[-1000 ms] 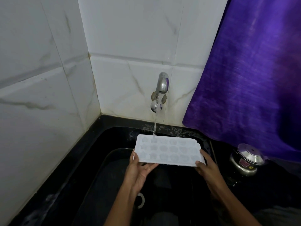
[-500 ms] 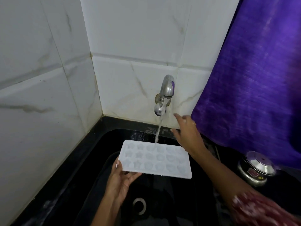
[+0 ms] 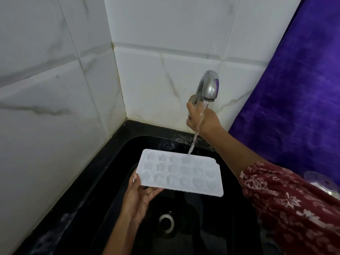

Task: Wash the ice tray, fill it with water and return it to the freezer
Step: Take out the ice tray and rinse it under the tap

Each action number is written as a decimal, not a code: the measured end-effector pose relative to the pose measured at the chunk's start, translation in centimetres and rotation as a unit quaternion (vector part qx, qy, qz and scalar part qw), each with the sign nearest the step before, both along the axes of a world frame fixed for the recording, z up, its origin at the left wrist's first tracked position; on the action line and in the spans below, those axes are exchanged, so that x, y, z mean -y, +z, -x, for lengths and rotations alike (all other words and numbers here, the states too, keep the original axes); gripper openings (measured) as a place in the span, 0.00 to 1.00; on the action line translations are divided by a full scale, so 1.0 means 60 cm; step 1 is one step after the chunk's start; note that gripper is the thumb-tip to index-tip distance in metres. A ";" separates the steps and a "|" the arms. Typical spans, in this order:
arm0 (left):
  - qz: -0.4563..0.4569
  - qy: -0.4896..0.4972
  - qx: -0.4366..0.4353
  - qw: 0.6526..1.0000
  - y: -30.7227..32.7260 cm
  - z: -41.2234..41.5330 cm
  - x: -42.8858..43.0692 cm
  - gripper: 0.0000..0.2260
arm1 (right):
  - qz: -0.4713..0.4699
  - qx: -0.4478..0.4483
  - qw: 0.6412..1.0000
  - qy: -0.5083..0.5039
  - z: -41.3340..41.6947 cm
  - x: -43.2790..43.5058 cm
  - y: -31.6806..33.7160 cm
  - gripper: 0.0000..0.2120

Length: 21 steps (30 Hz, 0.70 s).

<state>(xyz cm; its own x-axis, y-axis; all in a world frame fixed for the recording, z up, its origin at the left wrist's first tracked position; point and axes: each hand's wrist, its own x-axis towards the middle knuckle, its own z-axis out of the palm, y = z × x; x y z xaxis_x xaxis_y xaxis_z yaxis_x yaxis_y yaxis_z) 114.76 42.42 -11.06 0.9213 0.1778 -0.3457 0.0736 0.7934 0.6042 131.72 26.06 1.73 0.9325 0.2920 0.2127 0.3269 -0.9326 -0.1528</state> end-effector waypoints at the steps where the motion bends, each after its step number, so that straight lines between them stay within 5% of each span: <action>1: -0.003 -0.001 0.000 1.000 0.000 0.000 -0.001 0.15 | 0.005 0.012 1.000 0.004 -0.002 -0.002 -0.001 0.20; 7: -0.010 0.004 -0.005 1.000 -0.002 0.003 -0.003 0.16 | -0.021 0.036 0.999 0.018 -0.017 -0.006 -0.016 0.13; 13: 0.006 0.014 -0.011 1.000 0.002 0.010 -0.005 0.16 | -0.062 0.051 0.997 -0.015 0.008 -0.003 -0.014 0.17; 21: 0.008 0.011 -0.001 1.000 0.015 0.011 -0.007 0.19 | -0.189 -0.060 0.980 0.009 0.097 0.082 -0.040 0.22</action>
